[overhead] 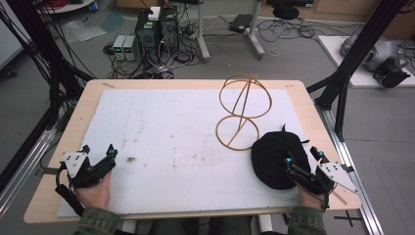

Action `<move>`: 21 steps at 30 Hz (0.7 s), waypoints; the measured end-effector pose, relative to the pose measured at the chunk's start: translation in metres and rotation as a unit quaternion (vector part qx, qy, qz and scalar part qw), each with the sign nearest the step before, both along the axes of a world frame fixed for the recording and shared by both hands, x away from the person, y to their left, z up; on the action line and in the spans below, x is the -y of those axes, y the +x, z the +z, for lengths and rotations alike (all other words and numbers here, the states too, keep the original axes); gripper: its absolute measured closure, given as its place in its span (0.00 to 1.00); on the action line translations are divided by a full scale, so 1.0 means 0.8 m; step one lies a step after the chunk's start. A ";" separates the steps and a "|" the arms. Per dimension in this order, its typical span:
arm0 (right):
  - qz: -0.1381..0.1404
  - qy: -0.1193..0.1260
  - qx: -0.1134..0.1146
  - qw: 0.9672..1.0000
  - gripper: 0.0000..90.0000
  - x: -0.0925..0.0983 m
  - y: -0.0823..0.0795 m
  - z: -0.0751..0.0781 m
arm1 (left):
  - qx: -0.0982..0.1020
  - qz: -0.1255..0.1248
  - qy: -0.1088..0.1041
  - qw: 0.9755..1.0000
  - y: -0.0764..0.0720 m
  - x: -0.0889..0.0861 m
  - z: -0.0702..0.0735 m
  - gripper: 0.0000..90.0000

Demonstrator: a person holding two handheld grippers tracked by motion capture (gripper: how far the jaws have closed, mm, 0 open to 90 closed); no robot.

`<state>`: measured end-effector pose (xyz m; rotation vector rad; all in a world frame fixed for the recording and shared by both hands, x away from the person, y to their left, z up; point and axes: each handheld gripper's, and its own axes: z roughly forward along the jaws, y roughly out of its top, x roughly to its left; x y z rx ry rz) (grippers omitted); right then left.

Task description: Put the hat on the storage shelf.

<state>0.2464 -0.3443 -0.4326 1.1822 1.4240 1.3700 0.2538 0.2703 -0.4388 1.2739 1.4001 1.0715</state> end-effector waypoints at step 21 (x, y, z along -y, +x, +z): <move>-0.002 0.006 0.003 1.000 0.13 0.001 -0.001 0.001 | 0.001 0.003 0.000 1.000 0.000 -0.001 0.000 0.23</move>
